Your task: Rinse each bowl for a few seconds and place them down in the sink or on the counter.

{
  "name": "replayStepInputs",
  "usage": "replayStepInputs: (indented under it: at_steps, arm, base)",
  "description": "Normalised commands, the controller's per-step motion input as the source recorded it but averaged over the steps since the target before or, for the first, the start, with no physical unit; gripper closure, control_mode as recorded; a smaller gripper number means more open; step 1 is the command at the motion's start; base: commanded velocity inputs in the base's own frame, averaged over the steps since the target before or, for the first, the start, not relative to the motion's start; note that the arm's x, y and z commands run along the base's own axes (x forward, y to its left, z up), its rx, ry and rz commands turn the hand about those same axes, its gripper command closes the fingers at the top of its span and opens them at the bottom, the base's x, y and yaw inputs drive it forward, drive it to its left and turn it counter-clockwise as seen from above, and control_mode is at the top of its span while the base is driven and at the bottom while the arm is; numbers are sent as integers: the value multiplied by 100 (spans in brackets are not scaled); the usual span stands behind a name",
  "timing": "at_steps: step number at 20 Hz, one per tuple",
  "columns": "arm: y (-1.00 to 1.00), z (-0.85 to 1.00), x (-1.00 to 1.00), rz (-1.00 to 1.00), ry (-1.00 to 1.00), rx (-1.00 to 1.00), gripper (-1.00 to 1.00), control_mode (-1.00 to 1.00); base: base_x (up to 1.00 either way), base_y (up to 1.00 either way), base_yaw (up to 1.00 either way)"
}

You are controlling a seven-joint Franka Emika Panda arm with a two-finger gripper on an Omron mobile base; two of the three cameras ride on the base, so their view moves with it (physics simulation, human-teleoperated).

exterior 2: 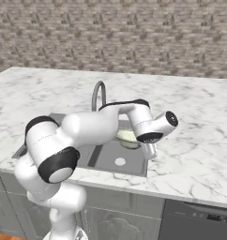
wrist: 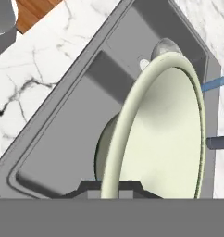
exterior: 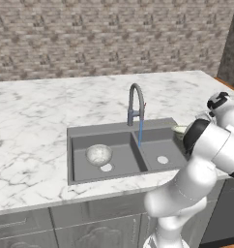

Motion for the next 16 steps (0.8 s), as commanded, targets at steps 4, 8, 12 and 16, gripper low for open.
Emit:
replayStepInputs:
  at_steps: [4, 8, 12, 16]
  arm:
    - [-75, 0, 0, -10, 7, -16, 100, -100]
    - [-80, -6, 0, -3, 2, -8, 100, -100]
    - [-77, 0, 2, -1, 0, -2, 100, -100]
    - [-72, 0, 30, -4, 0, -1, 100, -100]
  base:
    - [0, 0, 0]
    - [0, 0, 0]
    - [0, 0, 0]
    - [0, 0, 0]
